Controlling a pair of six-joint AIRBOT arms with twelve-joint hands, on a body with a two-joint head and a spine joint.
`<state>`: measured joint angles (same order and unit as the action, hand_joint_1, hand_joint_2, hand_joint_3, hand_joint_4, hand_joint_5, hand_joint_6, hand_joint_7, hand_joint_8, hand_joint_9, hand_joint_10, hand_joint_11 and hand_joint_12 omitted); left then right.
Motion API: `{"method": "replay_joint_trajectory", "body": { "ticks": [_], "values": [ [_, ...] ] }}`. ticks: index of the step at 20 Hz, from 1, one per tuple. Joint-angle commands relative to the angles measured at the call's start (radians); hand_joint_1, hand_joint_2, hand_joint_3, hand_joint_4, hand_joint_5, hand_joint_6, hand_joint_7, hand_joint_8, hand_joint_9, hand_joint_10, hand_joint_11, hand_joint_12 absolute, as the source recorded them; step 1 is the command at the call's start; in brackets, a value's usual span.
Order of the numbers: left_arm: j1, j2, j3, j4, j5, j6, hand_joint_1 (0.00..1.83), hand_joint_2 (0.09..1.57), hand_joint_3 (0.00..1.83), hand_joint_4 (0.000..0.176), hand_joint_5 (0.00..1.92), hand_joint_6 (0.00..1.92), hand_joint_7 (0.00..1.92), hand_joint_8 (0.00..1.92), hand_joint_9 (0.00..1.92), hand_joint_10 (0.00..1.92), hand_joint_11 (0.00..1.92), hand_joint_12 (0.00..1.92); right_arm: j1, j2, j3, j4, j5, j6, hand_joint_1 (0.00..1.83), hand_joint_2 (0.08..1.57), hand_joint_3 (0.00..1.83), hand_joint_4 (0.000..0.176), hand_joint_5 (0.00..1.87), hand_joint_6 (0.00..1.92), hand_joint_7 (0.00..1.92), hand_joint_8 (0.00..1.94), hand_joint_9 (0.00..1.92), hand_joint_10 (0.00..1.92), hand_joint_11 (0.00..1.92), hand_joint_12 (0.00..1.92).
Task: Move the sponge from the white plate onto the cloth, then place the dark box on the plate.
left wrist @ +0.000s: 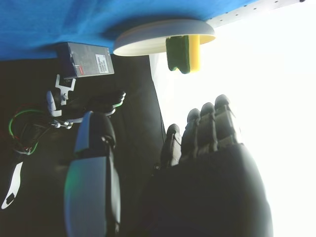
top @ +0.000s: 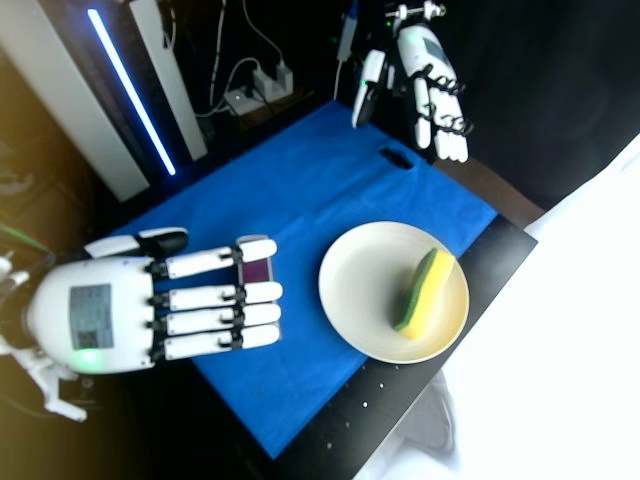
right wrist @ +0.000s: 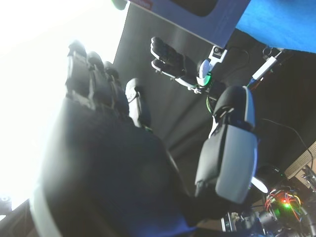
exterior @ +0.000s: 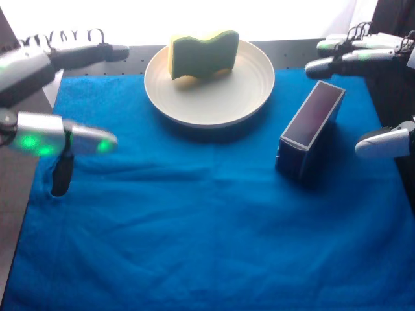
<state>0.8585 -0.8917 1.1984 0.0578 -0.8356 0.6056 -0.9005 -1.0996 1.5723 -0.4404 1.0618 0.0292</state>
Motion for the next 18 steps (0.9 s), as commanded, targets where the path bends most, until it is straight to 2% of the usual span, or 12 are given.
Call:
{"method": "replay_joint_trajectory", "body": {
  "ticks": [1,2,4,6,8,10,11,13,14,16,17,18],
  "values": [
    [-0.038,-0.011,0.014,-0.013,-0.111,-0.004,0.77,0.99,0.02,0.054,0.28,0.01,0.18,0.00,0.10,0.00,0.00,0.33,0.017,0.003,-0.001,0.055,0.092,0.010,0.58,0.94,0.00,0.176,0.35,0.00,0.13,0.00,0.04,0.00,0.05,0.11],
    [-0.076,-0.025,0.031,0.005,-0.088,-0.003,0.76,0.99,0.00,0.023,0.31,0.00,0.24,0.00,0.19,0.01,0.00,0.46,0.017,0.003,0.000,0.053,0.090,0.010,0.57,0.93,0.00,0.176,0.34,0.00,0.12,0.00,0.01,0.00,0.03,0.09],
    [-0.207,-0.091,0.106,0.065,0.015,-0.003,0.78,1.04,0.01,0.019,0.33,0.00,0.28,0.00,0.28,0.01,0.00,0.65,0.017,0.006,0.001,0.051,0.089,0.010,0.57,0.94,0.00,0.176,0.33,0.00,0.11,0.00,0.00,0.00,0.02,0.08],
    [-0.346,-0.176,0.195,0.142,0.137,-0.003,0.73,1.01,0.00,0.111,0.34,0.00,0.28,0.00,0.29,0.01,0.00,0.56,0.017,0.006,0.003,0.047,0.089,0.010,0.58,0.93,0.00,0.176,0.33,0.00,0.11,0.00,0.00,0.00,0.00,0.08],
    [-0.437,-0.277,0.295,0.166,0.234,-0.003,0.66,1.01,0.00,0.131,0.36,0.00,0.32,0.00,0.35,0.01,0.00,0.73,0.017,0.004,0.008,0.037,0.089,0.010,0.58,0.94,0.00,0.176,0.32,0.00,0.10,0.00,0.00,0.00,0.01,0.08],
    [-0.489,-0.381,0.417,0.177,0.341,-0.002,0.72,1.01,0.00,0.118,0.41,0.01,0.44,0.02,0.42,0.02,0.00,0.86,0.033,-0.006,0.018,0.016,0.089,0.010,0.56,0.94,0.00,0.176,0.29,0.00,0.06,0.00,0.00,0.00,0.00,0.04],
    [-0.494,-0.394,0.433,0.177,0.355,-0.002,0.72,1.01,0.00,0.118,0.41,0.01,0.44,0.02,0.42,0.02,0.00,0.86,0.035,-0.007,0.019,0.012,0.089,0.010,0.56,0.94,0.00,0.176,0.29,0.00,0.06,0.00,0.00,0.00,0.00,0.04],
    [-0.506,-0.457,0.507,0.184,0.435,-0.002,0.61,1.02,0.00,0.104,0.39,0.00,0.51,0.01,0.52,0.02,0.02,0.96,0.048,-0.009,0.022,-0.003,0.089,0.010,0.61,0.94,0.00,0.176,0.28,0.00,0.03,0.00,0.00,0.00,0.00,0.00],
    [-0.508,-0.481,0.536,0.198,0.471,-0.002,0.55,1.02,0.00,0.122,0.35,0.00,0.51,0.00,0.47,0.01,0.00,0.71,0.048,-0.009,0.024,-0.004,0.089,0.010,0.62,0.94,0.00,0.176,0.26,0.00,0.01,0.00,0.00,0.00,0.00,0.00],
    [-0.508,-0.521,0.578,0.232,0.528,-0.002,0.66,1.01,0.00,0.052,0.46,0.00,0.57,0.00,0.59,0.02,0.13,0.99,0.048,-0.009,0.027,-0.004,0.089,0.010,0.66,0.94,0.00,0.176,0.22,0.00,0.00,0.00,0.00,0.00,0.00,0.00],
    [-0.504,-0.538,0.592,0.244,0.548,-0.002,0.70,1.02,0.00,0.055,0.47,0.00,0.57,0.00,0.63,0.01,0.17,1.07,0.048,-0.009,0.028,-0.004,0.088,0.010,0.70,0.94,0.00,0.176,0.21,0.00,0.00,0.00,0.00,0.00,0.00,0.00],
    [-0.499,-0.552,0.602,0.252,0.562,-0.001,0.74,1.01,0.00,0.053,0.48,0.00,0.60,0.00,0.67,0.01,0.30,0.98,0.048,-0.009,0.028,-0.006,0.087,0.011,0.72,0.94,0.00,0.176,0.22,0.00,0.00,0.00,0.00,0.00,0.00,0.00]
  ]
}}
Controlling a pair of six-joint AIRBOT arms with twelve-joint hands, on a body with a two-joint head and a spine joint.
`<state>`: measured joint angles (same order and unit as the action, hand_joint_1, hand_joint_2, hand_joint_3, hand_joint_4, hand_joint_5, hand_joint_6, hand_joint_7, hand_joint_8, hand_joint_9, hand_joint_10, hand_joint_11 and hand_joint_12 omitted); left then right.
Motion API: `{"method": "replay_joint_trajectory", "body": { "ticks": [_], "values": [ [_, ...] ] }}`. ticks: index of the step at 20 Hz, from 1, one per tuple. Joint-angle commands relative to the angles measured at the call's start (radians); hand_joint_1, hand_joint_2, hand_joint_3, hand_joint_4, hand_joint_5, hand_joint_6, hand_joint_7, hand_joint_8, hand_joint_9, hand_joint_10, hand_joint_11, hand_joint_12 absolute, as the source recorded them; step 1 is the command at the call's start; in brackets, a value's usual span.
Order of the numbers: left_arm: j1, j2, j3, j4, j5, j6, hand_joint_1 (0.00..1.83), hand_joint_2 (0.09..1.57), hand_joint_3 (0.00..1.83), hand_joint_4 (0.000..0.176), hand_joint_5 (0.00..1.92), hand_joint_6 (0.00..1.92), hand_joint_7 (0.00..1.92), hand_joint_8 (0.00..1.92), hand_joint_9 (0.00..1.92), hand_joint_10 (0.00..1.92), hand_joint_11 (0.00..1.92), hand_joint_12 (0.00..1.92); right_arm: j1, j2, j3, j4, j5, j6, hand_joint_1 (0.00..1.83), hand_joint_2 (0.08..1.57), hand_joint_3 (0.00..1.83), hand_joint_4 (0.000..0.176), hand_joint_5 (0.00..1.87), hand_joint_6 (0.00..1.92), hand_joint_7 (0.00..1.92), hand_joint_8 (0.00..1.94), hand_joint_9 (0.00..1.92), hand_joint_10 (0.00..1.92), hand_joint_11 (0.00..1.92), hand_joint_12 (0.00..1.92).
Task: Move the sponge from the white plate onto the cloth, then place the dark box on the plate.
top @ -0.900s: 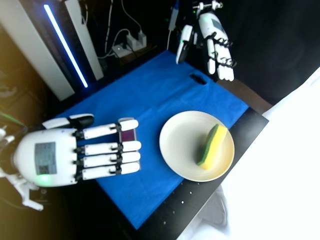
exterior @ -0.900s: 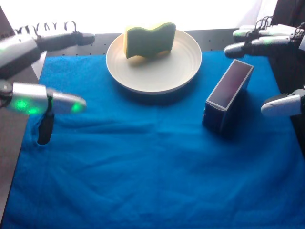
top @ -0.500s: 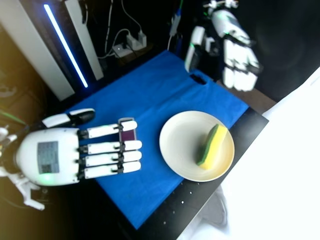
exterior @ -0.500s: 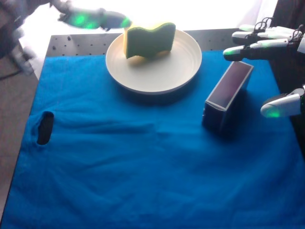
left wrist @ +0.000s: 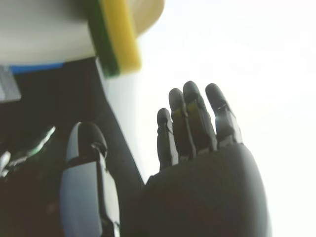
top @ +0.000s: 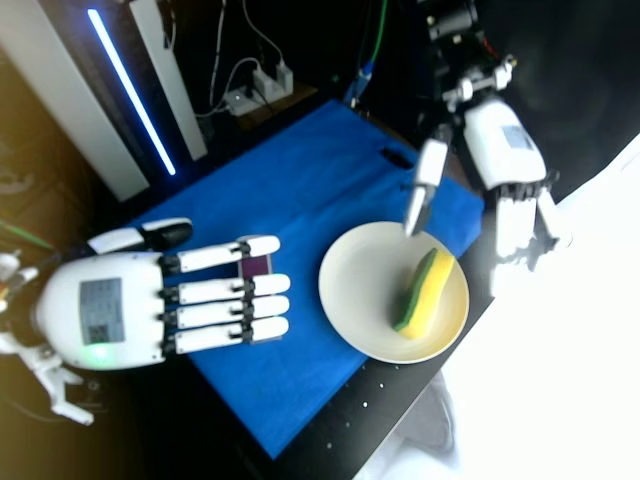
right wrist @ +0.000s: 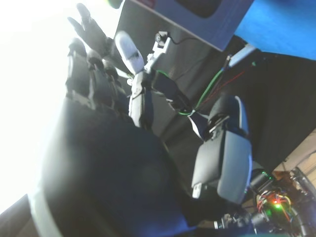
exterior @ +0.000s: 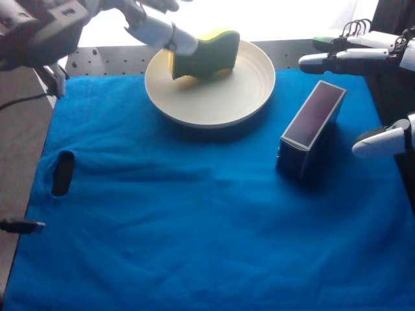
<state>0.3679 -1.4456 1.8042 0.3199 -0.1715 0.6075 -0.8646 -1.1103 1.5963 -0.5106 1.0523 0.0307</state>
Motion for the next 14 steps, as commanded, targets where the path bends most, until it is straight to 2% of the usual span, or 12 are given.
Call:
{"method": "replay_joint_trajectory", "body": {
  "ticks": [1,2,3,4,5,6,8,9,10,11,12,14],
  "values": [
    [-0.003,-0.011,0.006,-0.003,-0.090,-0.003,0.74,1.00,0.00,0.033,0.50,0.01,0.63,0.02,0.71,0.02,0.35,0.98,0.012,0.001,0.006,0.062,0.096,0.011,0.74,0.94,0.00,0.176,0.23,0.01,0.00,0.00,0.00,0.00,0.00,0.00],
    [0.000,-0.020,0.013,0.004,-0.081,-0.003,0.69,1.00,0.00,0.048,0.51,0.00,0.68,0.01,0.77,0.02,0.36,0.99,0.012,0.000,0.007,0.060,0.096,0.012,0.77,0.93,0.00,0.176,0.23,0.00,0.01,0.00,0.00,0.00,0.00,0.00],
    [0.002,-0.025,0.017,0.009,-0.076,-0.003,0.68,1.01,0.00,0.040,0.53,0.00,0.74,0.01,0.84,0.02,0.43,1.04,0.012,-0.001,0.008,0.059,0.096,0.013,0.80,0.93,0.00,0.176,0.23,0.00,0.02,0.01,0.00,0.00,0.00,0.00],
    [0.004,-0.031,0.023,0.013,-0.070,-0.003,0.71,1.01,0.00,0.032,0.54,0.00,0.73,0.00,0.84,0.01,0.39,1.10,0.012,-0.003,0.010,0.059,0.095,0.013,0.83,0.93,0.00,0.176,0.23,0.00,0.02,0.00,0.00,0.00,0.00,0.00],
    [0.005,-0.037,0.028,0.017,-0.066,-0.003,0.76,1.01,0.00,0.042,0.57,0.01,0.72,0.00,0.86,0.01,0.40,1.12,0.012,-0.004,0.011,0.058,0.095,0.013,0.85,0.92,0.00,0.176,0.25,0.01,0.04,0.01,0.00,0.00,0.00,0.00],
    [0.005,-0.044,0.035,0.022,-0.060,-0.003,0.80,1.01,0.00,0.029,0.61,0.01,0.73,0.00,0.84,0.01,0.40,1.05,0.012,-0.005,0.011,0.056,0.095,0.013,0.84,0.91,0.00,0.176,0.26,0.01,0.05,0.01,0.00,0.00,0.00,0.00],
    [0.005,-0.058,0.052,0.032,-0.051,-0.003,0.99,1.07,0.00,0.000,0.80,0.01,0.90,0.02,1.00,0.05,0.48,1.19,0.013,-0.008,0.013,0.052,0.093,0.013,0.80,0.93,0.00,0.173,0.27,0.01,0.07,0.01,0.00,0.00,0.01,0.01],
    [0.005,-0.062,0.056,0.034,-0.051,-0.002,1.05,1.11,0.00,0.009,0.92,0.81,0.95,0.01,1.02,0.05,0.46,1.24,0.013,-0.008,0.014,0.051,0.093,0.013,0.77,0.94,0.00,0.175,0.27,0.01,0.07,0.01,0.00,0.00,0.02,0.01],
    [0.005,-0.066,0.061,0.036,-0.051,-0.002,1.21,1.12,0.01,0.000,1.00,0.71,0.94,1.01,1.05,0.10,0.26,1.48,0.013,-0.008,0.014,0.050,0.092,0.013,0.79,0.94,0.00,0.176,0.27,0.01,0.07,0.01,0.00,0.00,0.02,0.01],
    [0.005,-0.066,0.061,0.036,-0.054,-0.002,1.22,1.22,0.00,0.000,0.87,1.08,0.86,1.21,0.75,0.91,0.13,1.63,0.013,-0.008,0.014,0.049,0.092,0.013,0.80,0.94,0.00,0.172,0.27,0.01,0.09,0.01,0.00,0.00,0.03,0.01],
    [0.004,-0.066,0.060,0.036,-0.061,-0.002,1.23,1.20,0.00,0.000,0.91,0.88,0.81,1.44,0.56,1.29,0.05,1.79,0.013,-0.009,0.014,0.048,0.091,0.013,0.81,0.94,0.00,0.171,0.27,0.00,0.09,0.01,0.01,0.00,0.04,0.01],
    [0.003,-0.054,0.043,0.035,-0.085,-0.004,1.23,1.16,0.00,0.000,0.93,0.85,0.87,1.37,0.57,1.20,0.09,1.70,0.012,-0.010,0.013,0.048,0.089,0.014,0.80,0.95,0.00,0.168,0.27,0.00,0.09,0.01,0.01,0.00,0.04,0.02]
  ]
}}
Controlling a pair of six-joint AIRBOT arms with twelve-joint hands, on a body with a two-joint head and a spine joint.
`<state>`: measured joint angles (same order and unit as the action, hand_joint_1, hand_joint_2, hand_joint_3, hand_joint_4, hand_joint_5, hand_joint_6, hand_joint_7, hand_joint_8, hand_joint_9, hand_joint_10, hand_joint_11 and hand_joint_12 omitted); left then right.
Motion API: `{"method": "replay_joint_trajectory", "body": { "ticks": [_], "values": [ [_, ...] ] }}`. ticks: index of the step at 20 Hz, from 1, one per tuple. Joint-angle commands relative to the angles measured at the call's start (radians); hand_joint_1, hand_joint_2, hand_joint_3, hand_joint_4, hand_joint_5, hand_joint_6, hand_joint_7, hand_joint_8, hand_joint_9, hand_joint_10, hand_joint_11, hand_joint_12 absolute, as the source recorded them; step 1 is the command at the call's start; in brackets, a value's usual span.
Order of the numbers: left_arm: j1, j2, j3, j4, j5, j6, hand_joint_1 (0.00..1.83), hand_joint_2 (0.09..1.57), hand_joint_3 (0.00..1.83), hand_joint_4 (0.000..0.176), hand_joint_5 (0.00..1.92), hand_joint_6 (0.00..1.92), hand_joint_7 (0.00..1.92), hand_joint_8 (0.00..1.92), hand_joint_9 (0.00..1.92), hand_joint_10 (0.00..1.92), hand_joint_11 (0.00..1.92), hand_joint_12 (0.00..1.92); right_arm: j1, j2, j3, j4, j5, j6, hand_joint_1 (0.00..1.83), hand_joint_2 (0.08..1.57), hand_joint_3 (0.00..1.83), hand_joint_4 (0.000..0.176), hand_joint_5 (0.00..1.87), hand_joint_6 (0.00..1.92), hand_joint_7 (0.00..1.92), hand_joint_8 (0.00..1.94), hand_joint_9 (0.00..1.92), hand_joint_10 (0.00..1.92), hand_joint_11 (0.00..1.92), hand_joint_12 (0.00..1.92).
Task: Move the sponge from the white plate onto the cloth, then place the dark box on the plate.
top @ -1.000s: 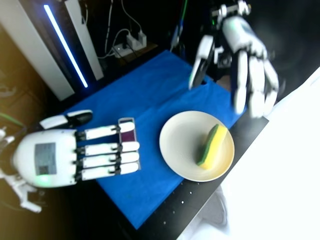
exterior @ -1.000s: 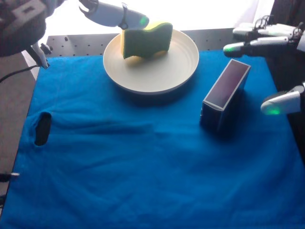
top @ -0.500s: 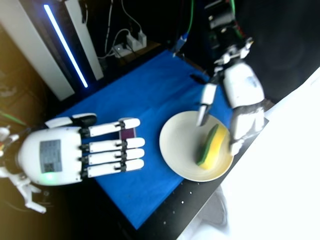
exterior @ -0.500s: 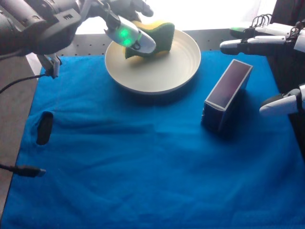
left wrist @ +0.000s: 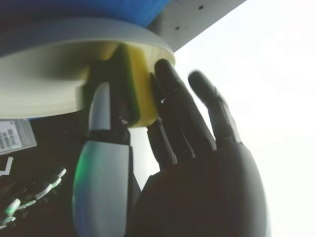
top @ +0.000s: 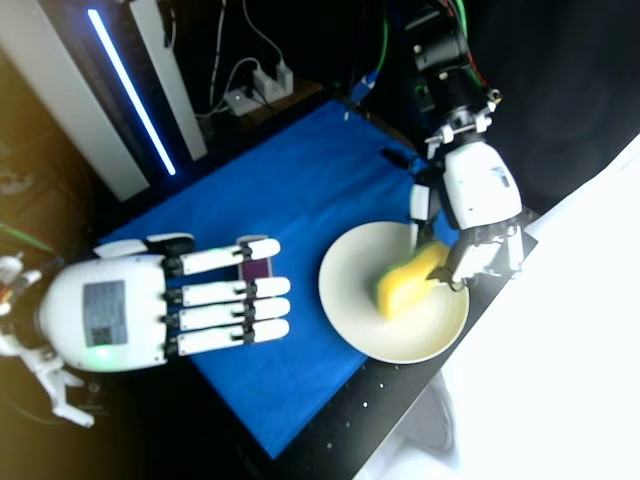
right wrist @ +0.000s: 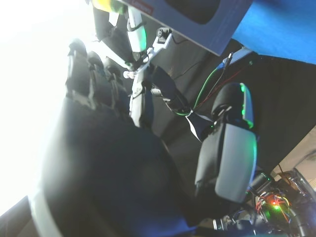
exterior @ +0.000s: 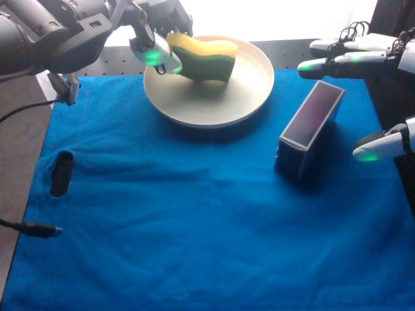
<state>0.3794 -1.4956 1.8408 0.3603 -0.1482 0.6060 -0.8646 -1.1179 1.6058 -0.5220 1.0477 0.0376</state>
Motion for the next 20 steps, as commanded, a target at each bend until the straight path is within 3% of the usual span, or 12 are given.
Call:
{"method": "replay_joint_trajectory", "body": {
  "ticks": [1,3,5,10,12,13,14,15,17,18,19,20],
  "values": [
    [-0.008,0.008,-0.010,-0.006,-0.123,-0.003,1.22,1.17,0.00,0.000,0.91,0.89,0.86,1.38,0.59,1.19,0.15,1.74,0.012,-0.003,0.003,0.058,0.094,0.011,0.80,0.94,0.00,0.174,0.26,0.00,0.09,0.01,0.02,0.01,0.06,0.02],
    [-0.002,0.050,-0.068,-0.006,-0.178,-0.003,1.21,1.19,0.00,0.000,0.89,0.93,0.83,1.42,0.55,1.16,0.14,1.69,0.012,-0.003,0.003,0.057,0.094,0.023,0.80,0.93,0.00,0.176,0.27,0.00,0.11,0.01,0.05,0.01,0.09,0.04],
    [0.007,0.124,-0.159,-0.005,-0.264,-0.004,1.24,1.13,0.00,0.000,1.03,0.72,0.93,1.25,0.64,1.04,0.16,1.60,0.012,-0.003,0.003,0.057,0.094,0.037,0.80,0.92,0.00,0.176,0.27,0.00,0.12,0.01,0.06,0.01,0.09,0.04],
    [0.089,0.367,-0.441,-0.005,-0.507,-0.004,1.26,1.12,0.00,0.000,1.10,0.57,0.91,1.31,0.51,1.29,0.00,1.92,0.012,0.007,-0.021,0.074,0.094,0.039,0.84,0.91,0.00,0.176,0.30,0.01,0.12,0.00,0.07,0.01,0.10,0.04],
    [0.169,0.466,-0.549,-0.022,-0.580,-0.004,1.26,1.11,0.00,0.000,1.05,0.64,0.96,1.25,0.87,1.05,0.73,1.49,0.012,0.011,-0.031,0.079,0.094,0.039,0.87,0.92,0.00,0.166,0.30,0.00,0.11,0.00,0.06,0.00,0.09,0.03],
    [0.203,0.494,-0.577,-0.031,-0.599,-0.005,1.26,1.12,0.00,0.000,1.05,0.64,0.94,1.29,0.91,1.09,0.83,1.44,0.012,0.012,-0.033,0.082,0.094,0.039,0.87,0.92,0.00,0.160,0.30,0.01,0.12,0.00,0.06,0.00,0.08,0.03],
    [0.257,0.529,-0.620,-0.036,-0.627,-0.019,1.26,1.11,0.01,0.000,0.99,0.77,0.99,1.20,0.89,1.02,0.57,1.37,0.012,0.014,-0.035,0.084,0.094,0.039,0.85,0.92,0.00,0.168,0.30,0.00,0.12,0.00,0.06,0.00,0.08,0.03],
    [0.298,0.548,-0.644,-0.038,-0.646,-0.038,1.27,1.09,0.00,0.000,1.06,0.66,1.07,1.08,0.95,0.93,0.57,1.29,0.012,0.015,-0.036,0.084,0.094,0.039,0.86,0.92,0.00,0.174,0.30,0.00,0.11,0.00,0.05,0.00,0.07,0.02],
    [0.357,0.576,-0.683,-0.037,-0.642,-0.053,1.29,1.05,0.00,0.000,1.21,0.37,1.12,0.99,1.00,0.91,0.73,1.40,0.012,0.017,-0.037,0.085,0.094,0.039,0.82,0.94,0.01,0.176,0.30,0.00,0.09,0.00,0.03,0.00,0.04,0.01],
    [0.378,0.577,-0.689,-0.037,-0.623,-0.055,1.27,1.05,0.00,0.000,1.27,0.29,1.07,1.04,0.96,0.96,0.65,1.46,0.012,0.016,-0.037,0.086,0.094,0.039,0.79,0.95,0.01,0.176,0.31,0.00,0.11,0.01,0.03,0.00,0.04,0.01],
    [0.400,0.564,-0.687,-0.036,-0.597,-0.067,1.27,1.05,0.00,0.000,1.29,0.26,1.05,1.06,0.93,1.02,0.61,1.50,0.012,0.016,-0.036,0.087,0.094,0.039,0.75,0.95,0.01,0.176,0.31,0.00,0.11,0.01,0.04,0.01,0.06,0.02],
    [0.413,0.550,-0.679,-0.036,-0.585,-0.078,1.27,1.07,0.01,0.000,1.17,0.45,1.05,1.08,0.87,1.12,0.59,1.57,0.012,0.016,-0.036,0.087,0.094,0.039,0.69,0.95,0.01,0.176,0.32,0.01,0.12,0.01,0.05,0.01,0.07,0.02]
  ]
}}
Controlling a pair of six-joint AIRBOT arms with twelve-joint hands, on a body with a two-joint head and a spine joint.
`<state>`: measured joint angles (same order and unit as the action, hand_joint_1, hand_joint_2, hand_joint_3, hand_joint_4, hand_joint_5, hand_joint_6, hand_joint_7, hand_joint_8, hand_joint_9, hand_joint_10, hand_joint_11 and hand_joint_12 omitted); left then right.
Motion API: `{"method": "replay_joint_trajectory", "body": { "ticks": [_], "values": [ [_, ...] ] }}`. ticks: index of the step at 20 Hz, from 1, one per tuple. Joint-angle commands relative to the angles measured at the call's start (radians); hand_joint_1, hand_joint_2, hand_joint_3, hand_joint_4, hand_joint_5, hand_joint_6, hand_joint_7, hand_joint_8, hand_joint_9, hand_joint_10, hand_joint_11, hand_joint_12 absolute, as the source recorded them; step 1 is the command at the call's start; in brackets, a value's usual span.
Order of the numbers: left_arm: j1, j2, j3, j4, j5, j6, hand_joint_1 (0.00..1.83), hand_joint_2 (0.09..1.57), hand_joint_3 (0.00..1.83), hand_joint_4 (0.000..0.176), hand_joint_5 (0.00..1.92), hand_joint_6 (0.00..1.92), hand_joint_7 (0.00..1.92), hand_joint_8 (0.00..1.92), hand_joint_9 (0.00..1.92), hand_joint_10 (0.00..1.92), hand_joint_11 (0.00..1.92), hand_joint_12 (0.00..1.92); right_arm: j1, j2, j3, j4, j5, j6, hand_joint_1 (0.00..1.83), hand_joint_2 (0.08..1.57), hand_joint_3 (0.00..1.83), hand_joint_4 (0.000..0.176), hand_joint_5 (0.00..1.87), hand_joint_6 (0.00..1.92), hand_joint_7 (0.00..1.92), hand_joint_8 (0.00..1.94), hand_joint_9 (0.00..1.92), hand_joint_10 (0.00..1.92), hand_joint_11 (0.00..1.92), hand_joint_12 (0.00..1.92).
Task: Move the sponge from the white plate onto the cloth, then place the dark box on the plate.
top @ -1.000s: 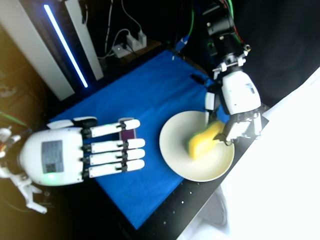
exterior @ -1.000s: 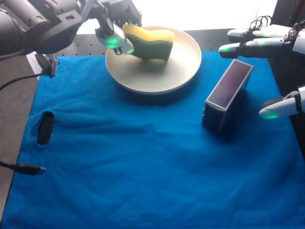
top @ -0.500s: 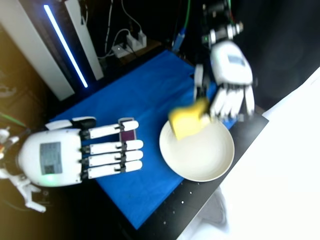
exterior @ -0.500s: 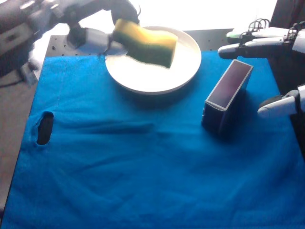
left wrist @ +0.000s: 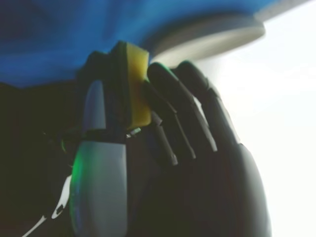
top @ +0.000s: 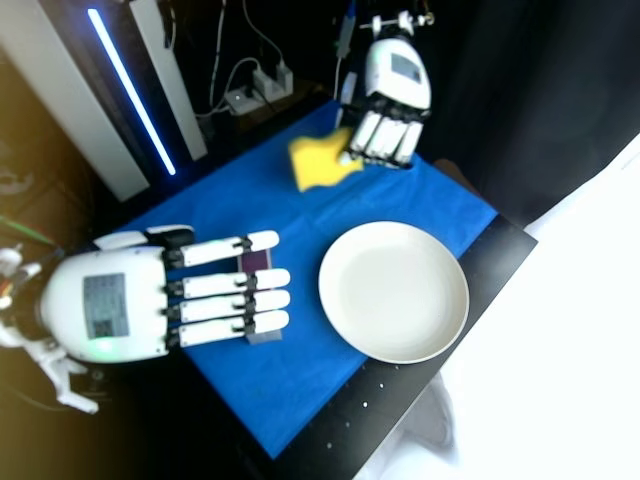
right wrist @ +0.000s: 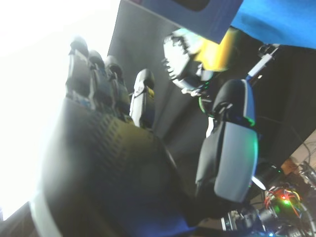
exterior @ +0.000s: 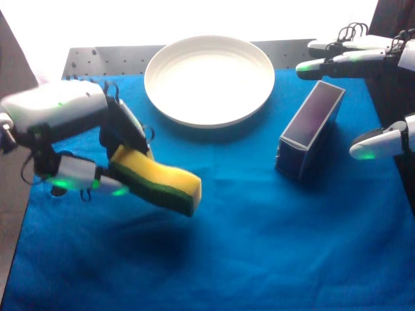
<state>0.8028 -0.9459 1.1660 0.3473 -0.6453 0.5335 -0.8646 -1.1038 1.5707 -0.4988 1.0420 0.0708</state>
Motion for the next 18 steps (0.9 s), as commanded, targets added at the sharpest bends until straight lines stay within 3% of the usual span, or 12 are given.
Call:
{"method": "replay_joint_trajectory", "body": {
  "ticks": [1,3,4,5,7,8,9,10,11,12,13,18],
  "values": [
    [-0.003,-0.013,0.004,-0.024,-0.070,-0.008,1.27,1.07,0.00,0.000,1.13,0.52,1.06,1.05,0.88,1.04,0.56,1.49,0.012,0.002,0.000,0.063,0.099,0.006,0.65,0.95,0.01,0.176,0.32,0.00,0.12,0.01,0.04,0.00,0.06,0.01],
    [-0.002,-0.029,0.015,-0.024,-0.047,-0.008,1.25,1.07,0.00,0.000,1.12,0.61,1.08,0.96,0.95,0.84,0.61,1.41,0.012,0.002,0.001,0.063,0.099,0.006,0.65,0.95,0.00,0.176,0.29,0.00,0.12,0.00,0.01,0.00,0.00,0.00],
    [0.000,-0.030,0.015,-0.025,-0.045,-0.008,1.08,1.02,0.00,0.000,0.99,0.24,0.95,0.42,0.85,0.67,0.49,1.38,0.012,0.002,0.003,0.063,0.099,0.006,0.64,0.94,0.00,0.176,0.28,0.00,0.13,0.01,0.04,0.01,0.00,0.00],
    [0.003,-0.029,0.013,-0.030,-0.053,-0.008,0.91,0.91,0.00,0.000,0.83,0.02,0.78,0.08,0.62,0.58,0.20,1.53,0.012,0.002,0.008,0.063,0.099,0.006,0.91,0.95,0.00,0.173,0.22,0.00,0.10,0.00,0.03,0.01,0.08,0.03],
    [0.013,-0.022,0.009,-0.048,-0.074,-0.008,0.87,0.86,0.00,0.016,0.70,0.00,0.67,0.02,0.50,0.55,0.05,1.60,0.012,-0.001,0.026,0.063,0.099,0.005,0.93,0.93,0.00,0.175,0.19,0.00,0.10,0.00,0.04,0.01,0.11,0.04],
    [0.023,-0.014,0.001,-0.066,-0.100,-0.007,0.76,0.82,0.00,0.080,0.52,0.00,0.50,0.00,0.33,0.48,0.00,1.46,0.012,-0.020,0.046,0.064,0.099,0.005,0.93,0.90,0.00,0.176,0.19,0.00,0.08,0.00,0.04,0.01,0.05,0.02],
    [0.030,-0.009,-0.009,-0.090,-0.118,0.012,0.76,0.82,0.00,0.080,0.52,0.00,0.50,0.00,0.33,0.48,0.00,1.46,0.013,-0.031,0.058,0.061,0.091,0.005,0.93,0.90,0.00,0.176,0.19,0.00,0.08,0.00,0.04,0.01,0.05,0.02],
    [0.035,-0.006,-0.020,-0.124,-0.133,0.049,0.73,0.82,0.00,0.109,0.47,0.00,0.43,0.00,0.26,0.47,0.00,1.40,0.025,-0.036,0.065,0.051,0.073,0.005,0.94,0.89,0.00,0.176,0.19,0.01,0.08,0.00,0.04,0.00,0.04,0.01],
    [0.043,-0.002,-0.030,-0.159,-0.154,0.082,0.75,0.79,0.00,0.121,0.40,0.00,0.33,0.00,0.18,0.42,0.00,1.23,0.058,-0.038,0.066,0.014,0.032,0.005,0.97,0.88,0.00,0.176,0.20,0.01,0.08,0.00,0.04,0.00,0.05,0.02],
    [0.065,0.005,-0.040,-0.194,-0.192,0.094,0.73,0.76,0.00,0.142,0.27,0.02,0.15,0.02,0.07,0.23,0.00,0.54,0.098,-0.049,0.075,-0.037,-0.009,0.005,0.86,0.89,0.00,0.176,0.18,0.00,0.13,0.01,0.10,0.02,0.13,0.05],
    [0.084,0.011,-0.046,-0.221,-0.224,0.094,0.76,0.76,0.00,0.152,0.25,0.01,0.14,0.01,0.09,0.14,0.00,0.37,0.129,-0.059,0.081,-0.079,-0.038,0.005,0.90,0.89,0.00,0.176,0.18,0.00,0.11,0.01,0.08,0.01,0.09,0.04],
    [0.106,0.022,-0.075,-0.249,-0.313,0.094,0.65,0.78,0.00,0.169,0.25,0.00,0.08,0.00,0.12,0.01,0.00,0.52,0.209,-0.089,0.097,-0.244,-0.146,0.006,0.88,0.92,0.01,0.176,0.19,0.00,0.05,0.00,0.04,0.00,0.02,0.23]
  ]
}}
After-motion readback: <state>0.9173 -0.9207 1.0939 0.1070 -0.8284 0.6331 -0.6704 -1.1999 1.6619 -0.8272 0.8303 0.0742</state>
